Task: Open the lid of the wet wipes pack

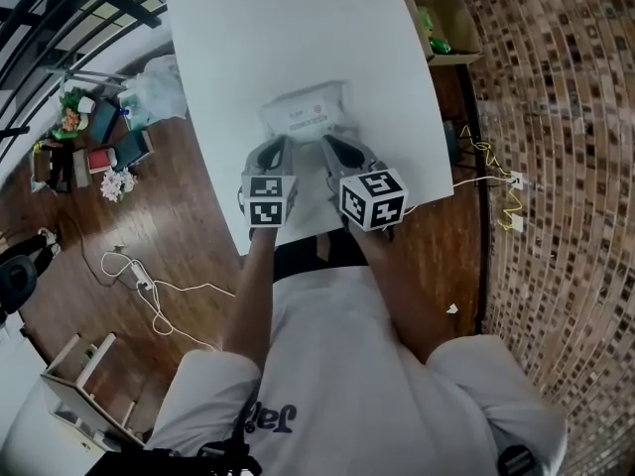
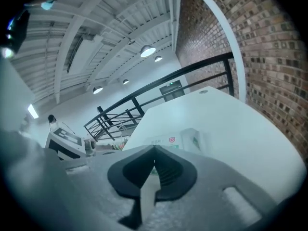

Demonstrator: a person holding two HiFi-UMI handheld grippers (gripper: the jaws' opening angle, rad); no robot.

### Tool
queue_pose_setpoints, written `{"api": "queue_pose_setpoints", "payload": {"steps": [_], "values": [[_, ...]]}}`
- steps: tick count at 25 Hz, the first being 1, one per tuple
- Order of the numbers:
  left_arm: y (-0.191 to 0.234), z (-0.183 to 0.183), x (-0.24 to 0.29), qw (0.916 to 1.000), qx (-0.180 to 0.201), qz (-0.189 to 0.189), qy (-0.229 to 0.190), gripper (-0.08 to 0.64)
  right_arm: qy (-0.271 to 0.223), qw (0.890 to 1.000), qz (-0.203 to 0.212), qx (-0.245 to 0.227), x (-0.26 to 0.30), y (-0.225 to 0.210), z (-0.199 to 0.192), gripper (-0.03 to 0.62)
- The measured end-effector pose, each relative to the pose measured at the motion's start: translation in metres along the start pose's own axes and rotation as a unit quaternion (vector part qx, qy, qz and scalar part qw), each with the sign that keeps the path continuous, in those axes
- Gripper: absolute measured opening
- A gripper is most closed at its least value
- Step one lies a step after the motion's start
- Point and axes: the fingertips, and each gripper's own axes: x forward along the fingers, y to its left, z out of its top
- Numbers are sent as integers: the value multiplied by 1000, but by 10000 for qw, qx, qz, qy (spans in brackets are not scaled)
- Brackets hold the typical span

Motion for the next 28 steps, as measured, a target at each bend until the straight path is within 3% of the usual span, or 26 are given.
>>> {"api": "queue_pose_setpoints", "payload": {"steps": [6,10,14,18,23,28], "values": [[-1,-2,4,9999,121,-72,60,15,194,9991,244,299,15,3,-18,-9],[-2,-3,6,9997,148,-184,-6,15,349,9928,568,990,26,6,-32,10],[-2,-3,6,9995,187,-236,-29,15,205,9778,887,1887,34,7,-34,44],[-3,-4,6,9996,243,-144,-79,15,-139,9493,1187,2909,38,6,-28,89],[-3,-4,6,9996,233,-174,-60,15,-151,9320,961,3492,45,-6,-29,89],[-2,-5,6,9995,228,-201,-61,15,-68,9311,734,3571,50,-11,-36,71]]}}
